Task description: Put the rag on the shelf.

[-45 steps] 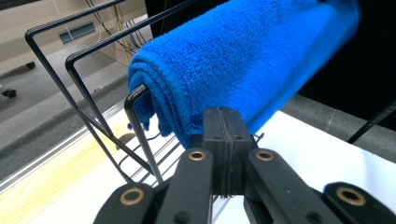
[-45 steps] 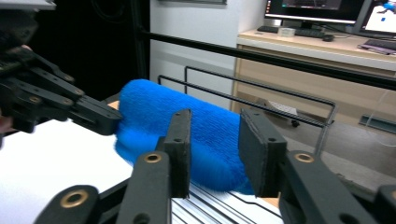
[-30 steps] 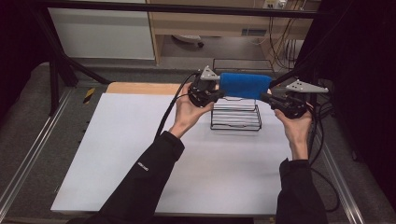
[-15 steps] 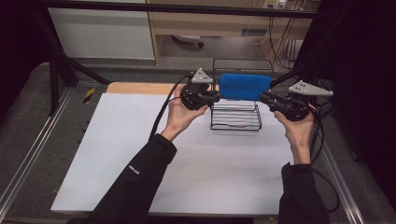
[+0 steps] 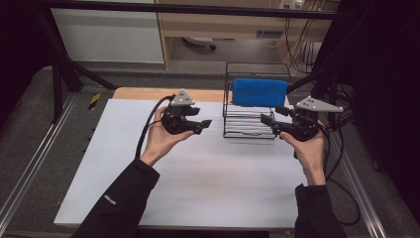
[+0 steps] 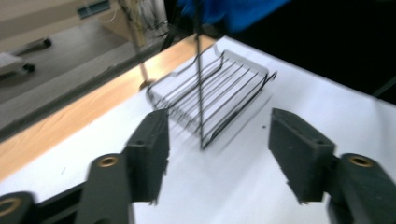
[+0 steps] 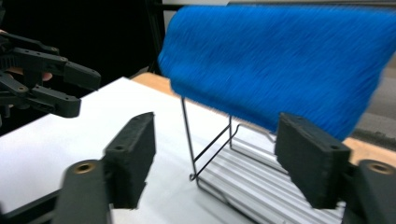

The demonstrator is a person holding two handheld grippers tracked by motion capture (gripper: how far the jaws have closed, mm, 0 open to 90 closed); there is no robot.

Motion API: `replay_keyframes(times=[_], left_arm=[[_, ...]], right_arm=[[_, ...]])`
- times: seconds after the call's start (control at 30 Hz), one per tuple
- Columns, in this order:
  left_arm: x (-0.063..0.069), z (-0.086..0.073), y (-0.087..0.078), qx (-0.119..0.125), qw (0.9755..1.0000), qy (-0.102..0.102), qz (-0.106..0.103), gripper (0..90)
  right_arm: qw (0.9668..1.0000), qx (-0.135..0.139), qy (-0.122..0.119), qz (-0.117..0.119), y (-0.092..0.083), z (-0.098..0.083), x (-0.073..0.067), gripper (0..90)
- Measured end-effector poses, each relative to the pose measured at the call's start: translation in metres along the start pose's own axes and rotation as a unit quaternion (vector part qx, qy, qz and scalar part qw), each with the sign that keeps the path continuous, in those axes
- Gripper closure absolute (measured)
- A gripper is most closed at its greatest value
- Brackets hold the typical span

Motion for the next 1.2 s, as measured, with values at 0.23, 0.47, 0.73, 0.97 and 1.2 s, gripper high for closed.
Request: replay_keyframes(times=[0.23,0.47,0.73,0.97,1.2], left_arm=[[-0.001,-0.055,-0.023,-0.016,0.9996,-0.019,0.013,21.9],[0.0,-0.107,-0.04,-0.028,0.9985,-0.031,0.036,11.0],[0.004,-0.156,-0.053,-0.047,0.9965,-0.054,0.044,6.2],[0.005,-0.183,-0.066,-0.045,0.9954,-0.071,0.047,6.0],[0.01,-0.204,-0.076,-0.041,0.9957,-0.074,0.038,6.2]], right_arm=[[0.9996,-0.025,-0.001,0.012,0.007,-0.028,-0.013,14.3],[0.9982,-0.059,0.002,0.015,0.017,-0.066,-0.013,7.7],[0.9954,-0.094,0.015,0.011,0.02,-0.11,-0.003,1.1],[0.9928,-0.117,0.021,0.016,0.017,-0.145,0.002,0.7],[0.9902,-0.136,0.02,0.025,0.009,-0.173,0.008,0.6]])
Point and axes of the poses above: each handheld gripper's, and its own axes: y roughly forward along the jaws, z roughly out of its top, x roughly to its right, the point moved 10 cm from there along y, roughly forward along the jaws, and after that the axes turned 13 degrees about y, right-handed, at the moved point
